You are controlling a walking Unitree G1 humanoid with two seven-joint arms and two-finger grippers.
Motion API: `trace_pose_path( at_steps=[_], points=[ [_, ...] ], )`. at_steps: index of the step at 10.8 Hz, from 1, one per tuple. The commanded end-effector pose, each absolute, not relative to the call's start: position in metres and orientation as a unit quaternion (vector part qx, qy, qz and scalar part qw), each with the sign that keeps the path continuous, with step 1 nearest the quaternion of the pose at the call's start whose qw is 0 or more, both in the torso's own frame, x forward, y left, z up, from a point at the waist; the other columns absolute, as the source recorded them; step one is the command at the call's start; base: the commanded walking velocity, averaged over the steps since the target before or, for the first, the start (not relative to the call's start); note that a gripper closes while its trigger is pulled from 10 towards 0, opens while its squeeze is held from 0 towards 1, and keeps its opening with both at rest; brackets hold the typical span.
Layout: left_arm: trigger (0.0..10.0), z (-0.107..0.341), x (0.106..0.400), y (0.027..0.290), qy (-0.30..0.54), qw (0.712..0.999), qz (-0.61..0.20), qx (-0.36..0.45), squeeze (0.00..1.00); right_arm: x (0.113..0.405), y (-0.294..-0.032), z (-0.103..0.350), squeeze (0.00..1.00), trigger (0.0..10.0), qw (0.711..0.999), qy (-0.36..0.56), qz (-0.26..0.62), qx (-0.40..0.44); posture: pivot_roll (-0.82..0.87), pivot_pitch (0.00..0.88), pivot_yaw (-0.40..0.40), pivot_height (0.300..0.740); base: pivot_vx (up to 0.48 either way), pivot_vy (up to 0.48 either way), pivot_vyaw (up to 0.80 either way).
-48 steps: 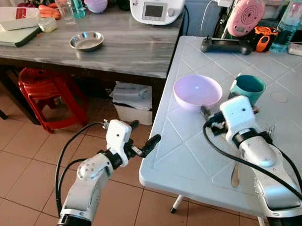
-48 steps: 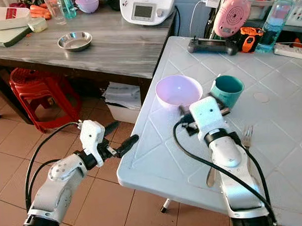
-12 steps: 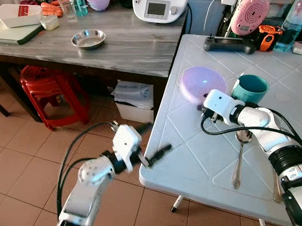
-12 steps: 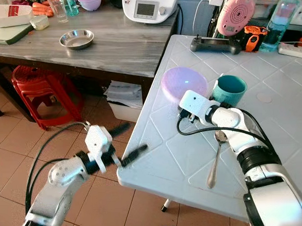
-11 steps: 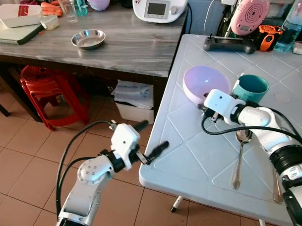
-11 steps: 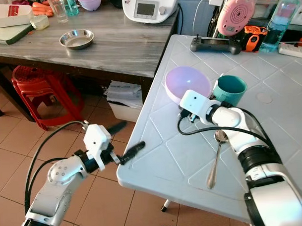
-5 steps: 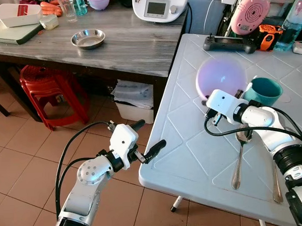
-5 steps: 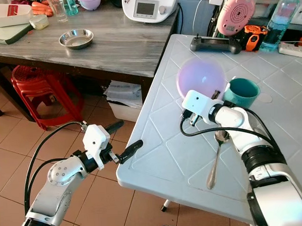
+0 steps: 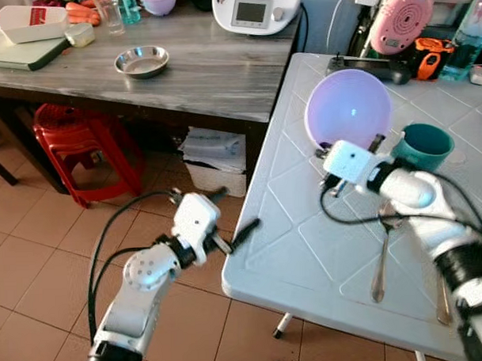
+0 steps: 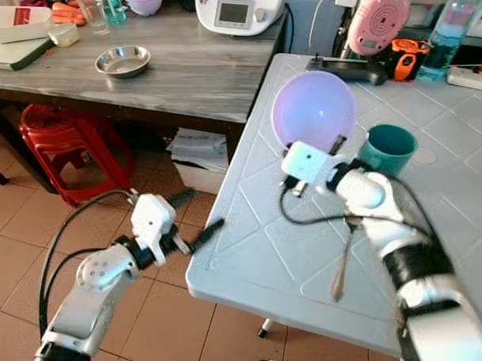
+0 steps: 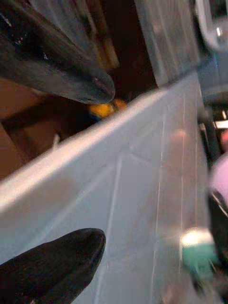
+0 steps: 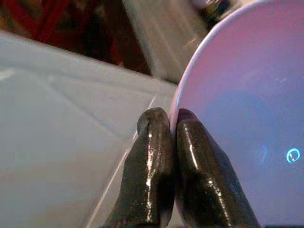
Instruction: Setting the table
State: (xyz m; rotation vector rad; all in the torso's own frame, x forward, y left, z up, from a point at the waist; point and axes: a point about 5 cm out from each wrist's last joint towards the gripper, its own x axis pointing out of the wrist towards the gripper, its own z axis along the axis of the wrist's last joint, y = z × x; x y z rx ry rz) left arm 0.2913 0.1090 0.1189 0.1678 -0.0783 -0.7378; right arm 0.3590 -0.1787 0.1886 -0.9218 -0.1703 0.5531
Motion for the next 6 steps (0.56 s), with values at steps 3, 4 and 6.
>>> trace_pose_path(
  at_steps=[3, 4, 6],
  points=[
    [10.0, 0.127, 0.311, 0.123, -0.039, 0.958, -0.273, 0.077, 0.00, 0.323, -0.130, 0.209, 0.00, 10.0, 0.870, -0.207, 0.209, -0.395, -0.08, 0.129, 0.028, 0.740, 0.000, 0.000, 0.00],
    [10.0, 0.127, 0.313, 0.124, -0.040, 0.960, -0.270, 0.069, 0.00, 0.317, -0.125, 0.204, 0.00, 10.0, 0.879, -0.201, 0.210, -0.379, -0.08, 0.123, 0.027, 0.740, 0.000, 0.000, 0.00],
    [10.0, 0.129, 0.318, 0.125, -0.042, 0.969, -0.244, 0.016, 0.00, 0.299, -0.115, 0.189, 0.00, 10.0, 0.899, -0.174, 0.200, -0.349, -0.08, 0.120, 0.027, 0.740, 0.000, 0.000, -0.69]
  ],
)
